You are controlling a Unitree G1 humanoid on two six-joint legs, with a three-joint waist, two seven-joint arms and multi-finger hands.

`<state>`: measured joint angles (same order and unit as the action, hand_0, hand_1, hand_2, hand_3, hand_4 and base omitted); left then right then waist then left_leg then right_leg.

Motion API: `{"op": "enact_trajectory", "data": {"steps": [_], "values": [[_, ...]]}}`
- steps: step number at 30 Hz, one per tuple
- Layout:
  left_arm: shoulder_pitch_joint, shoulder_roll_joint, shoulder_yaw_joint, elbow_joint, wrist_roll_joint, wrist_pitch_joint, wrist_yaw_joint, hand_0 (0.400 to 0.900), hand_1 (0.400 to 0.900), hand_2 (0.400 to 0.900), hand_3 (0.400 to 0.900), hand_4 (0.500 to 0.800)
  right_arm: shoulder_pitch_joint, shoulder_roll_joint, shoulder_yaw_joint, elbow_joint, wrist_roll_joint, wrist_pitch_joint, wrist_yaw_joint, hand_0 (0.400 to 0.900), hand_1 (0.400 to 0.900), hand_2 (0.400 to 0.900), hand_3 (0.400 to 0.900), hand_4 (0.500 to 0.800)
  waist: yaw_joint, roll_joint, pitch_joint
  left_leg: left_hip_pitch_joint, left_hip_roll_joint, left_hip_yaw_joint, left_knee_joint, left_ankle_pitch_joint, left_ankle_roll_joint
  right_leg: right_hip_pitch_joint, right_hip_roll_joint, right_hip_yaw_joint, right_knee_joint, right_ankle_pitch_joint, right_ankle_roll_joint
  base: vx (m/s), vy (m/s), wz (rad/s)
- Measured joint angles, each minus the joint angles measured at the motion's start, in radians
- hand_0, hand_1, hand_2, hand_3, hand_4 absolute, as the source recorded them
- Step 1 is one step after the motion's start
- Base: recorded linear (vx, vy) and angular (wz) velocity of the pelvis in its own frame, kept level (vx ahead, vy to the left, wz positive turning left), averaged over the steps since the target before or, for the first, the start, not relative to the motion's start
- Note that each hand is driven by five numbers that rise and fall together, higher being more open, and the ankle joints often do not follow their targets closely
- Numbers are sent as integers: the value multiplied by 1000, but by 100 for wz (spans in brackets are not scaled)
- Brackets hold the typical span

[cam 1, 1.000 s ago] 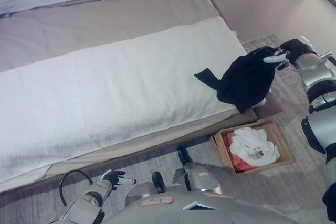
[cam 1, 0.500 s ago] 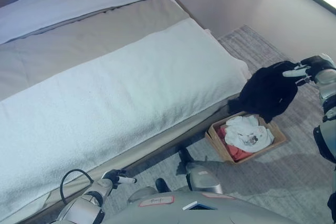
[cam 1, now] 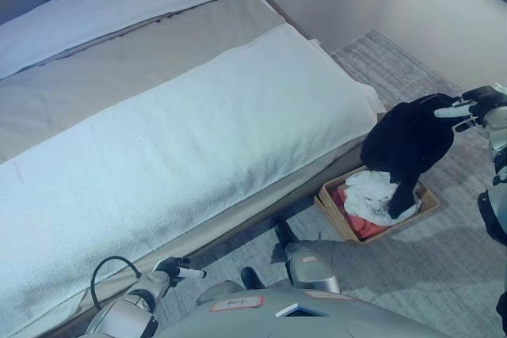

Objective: Put the clothes on the bed into the basket.

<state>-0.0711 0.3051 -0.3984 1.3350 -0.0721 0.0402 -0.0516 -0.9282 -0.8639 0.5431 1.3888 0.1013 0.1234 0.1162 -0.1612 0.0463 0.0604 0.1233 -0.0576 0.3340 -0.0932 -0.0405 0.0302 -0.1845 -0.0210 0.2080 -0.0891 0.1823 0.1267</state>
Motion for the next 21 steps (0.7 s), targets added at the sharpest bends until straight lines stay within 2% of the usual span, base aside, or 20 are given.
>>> {"op": "enact_trajectory", "data": {"steps": [21], "values": [[2,-2,-1,0,0,0,0,900,900,900,900,800,0,0,-22,17,0,0,-1,900,900,900,900,800,5,8,-1,-1,0,-26,0,0,-2,7,-8,-28,0,0,0,-3,-6,2]]}}
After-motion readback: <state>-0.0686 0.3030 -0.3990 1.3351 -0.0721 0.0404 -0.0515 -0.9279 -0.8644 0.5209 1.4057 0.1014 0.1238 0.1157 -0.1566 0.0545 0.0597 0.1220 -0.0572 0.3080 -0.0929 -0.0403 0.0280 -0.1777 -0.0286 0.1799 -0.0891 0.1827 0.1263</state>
